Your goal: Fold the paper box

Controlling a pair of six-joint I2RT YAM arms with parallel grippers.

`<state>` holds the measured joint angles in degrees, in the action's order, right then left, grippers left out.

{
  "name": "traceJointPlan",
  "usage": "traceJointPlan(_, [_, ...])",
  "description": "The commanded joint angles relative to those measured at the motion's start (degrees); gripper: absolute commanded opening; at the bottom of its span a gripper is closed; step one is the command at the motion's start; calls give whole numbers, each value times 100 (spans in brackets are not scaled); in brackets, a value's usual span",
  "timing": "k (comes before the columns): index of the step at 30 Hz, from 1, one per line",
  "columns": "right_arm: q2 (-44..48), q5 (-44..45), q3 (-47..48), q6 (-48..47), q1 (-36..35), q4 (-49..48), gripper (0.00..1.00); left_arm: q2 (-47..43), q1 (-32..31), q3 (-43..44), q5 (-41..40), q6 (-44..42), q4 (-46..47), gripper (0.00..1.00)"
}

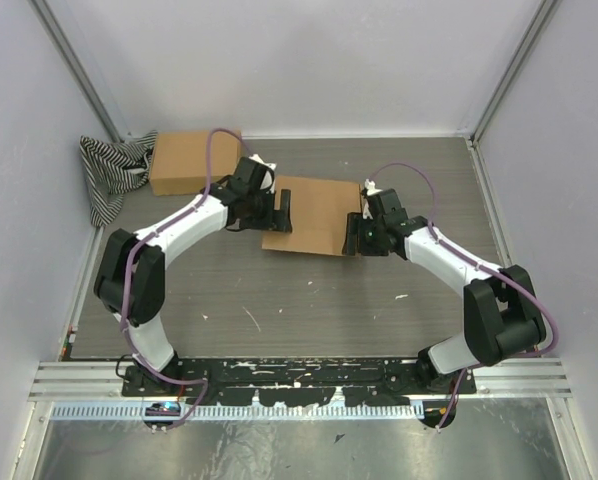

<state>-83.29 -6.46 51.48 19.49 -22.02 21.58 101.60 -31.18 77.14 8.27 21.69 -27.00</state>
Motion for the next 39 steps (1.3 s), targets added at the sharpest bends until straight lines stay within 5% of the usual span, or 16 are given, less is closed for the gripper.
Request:
traceJointPlan(1, [177, 40, 413, 105, -54, -2, 61, 118, -39, 180, 120, -9, -642, 88])
traceJointPlan(22, [-47, 435, 476, 93, -48, -61, 74, -1097, 53, -791, -965, 117, -1003, 97])
traceJointPlan(39, [-403, 101, 478, -139, -39, -234, 72, -908, -153, -1305, -104, 529, -263, 90])
